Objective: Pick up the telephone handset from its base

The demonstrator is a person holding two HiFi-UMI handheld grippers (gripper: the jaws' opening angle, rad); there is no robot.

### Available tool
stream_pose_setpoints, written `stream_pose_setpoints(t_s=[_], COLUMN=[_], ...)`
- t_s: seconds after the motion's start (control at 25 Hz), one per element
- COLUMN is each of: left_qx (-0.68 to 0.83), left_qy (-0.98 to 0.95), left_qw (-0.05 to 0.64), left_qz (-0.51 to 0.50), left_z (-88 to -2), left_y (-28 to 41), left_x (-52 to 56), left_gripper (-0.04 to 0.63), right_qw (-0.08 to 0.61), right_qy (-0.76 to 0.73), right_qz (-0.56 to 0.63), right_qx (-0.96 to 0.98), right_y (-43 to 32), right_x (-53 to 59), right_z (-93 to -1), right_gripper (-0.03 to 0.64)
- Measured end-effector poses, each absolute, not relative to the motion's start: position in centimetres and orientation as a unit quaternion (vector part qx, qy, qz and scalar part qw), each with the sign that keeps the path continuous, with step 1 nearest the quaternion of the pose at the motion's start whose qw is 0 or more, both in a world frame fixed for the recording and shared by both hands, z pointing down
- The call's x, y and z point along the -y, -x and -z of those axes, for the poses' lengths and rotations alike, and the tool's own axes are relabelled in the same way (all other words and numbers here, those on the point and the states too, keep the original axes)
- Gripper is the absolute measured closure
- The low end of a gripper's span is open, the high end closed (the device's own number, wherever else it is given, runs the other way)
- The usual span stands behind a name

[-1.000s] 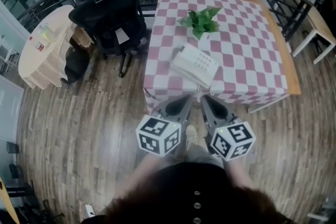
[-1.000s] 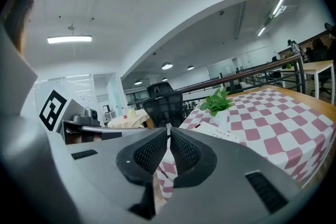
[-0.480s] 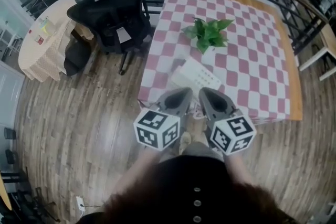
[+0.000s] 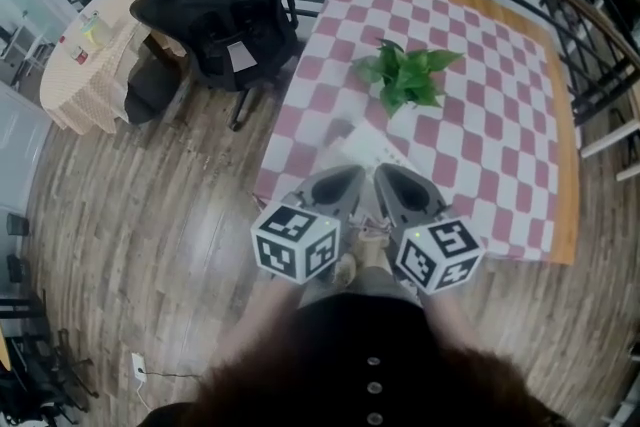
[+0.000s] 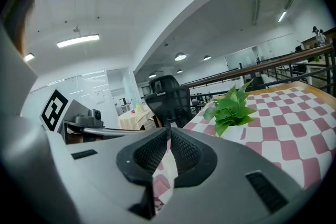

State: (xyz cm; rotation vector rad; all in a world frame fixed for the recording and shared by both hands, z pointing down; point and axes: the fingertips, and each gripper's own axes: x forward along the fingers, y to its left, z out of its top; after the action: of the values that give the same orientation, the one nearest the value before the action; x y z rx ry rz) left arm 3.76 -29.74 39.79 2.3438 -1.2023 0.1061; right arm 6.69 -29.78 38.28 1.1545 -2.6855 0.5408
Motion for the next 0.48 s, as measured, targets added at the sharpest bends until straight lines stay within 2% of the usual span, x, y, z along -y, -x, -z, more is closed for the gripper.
stream_pose_setpoints(t_s=[0.48], left_qx=[0.458], left_qy=[-0.849], left_qw=[0.258], left_qz=[-0.046], left_z=[-40.77], left_y=[-2.98], left_x=[30.19], left_gripper=[0.589], right_qw=[0.096], right_qy=[-0.363], right_qz=[-0.182], right_qx=[0.909], right_y=[-5.7], right_x=[30.08], right_z=[-39.08], right_gripper=[0.604])
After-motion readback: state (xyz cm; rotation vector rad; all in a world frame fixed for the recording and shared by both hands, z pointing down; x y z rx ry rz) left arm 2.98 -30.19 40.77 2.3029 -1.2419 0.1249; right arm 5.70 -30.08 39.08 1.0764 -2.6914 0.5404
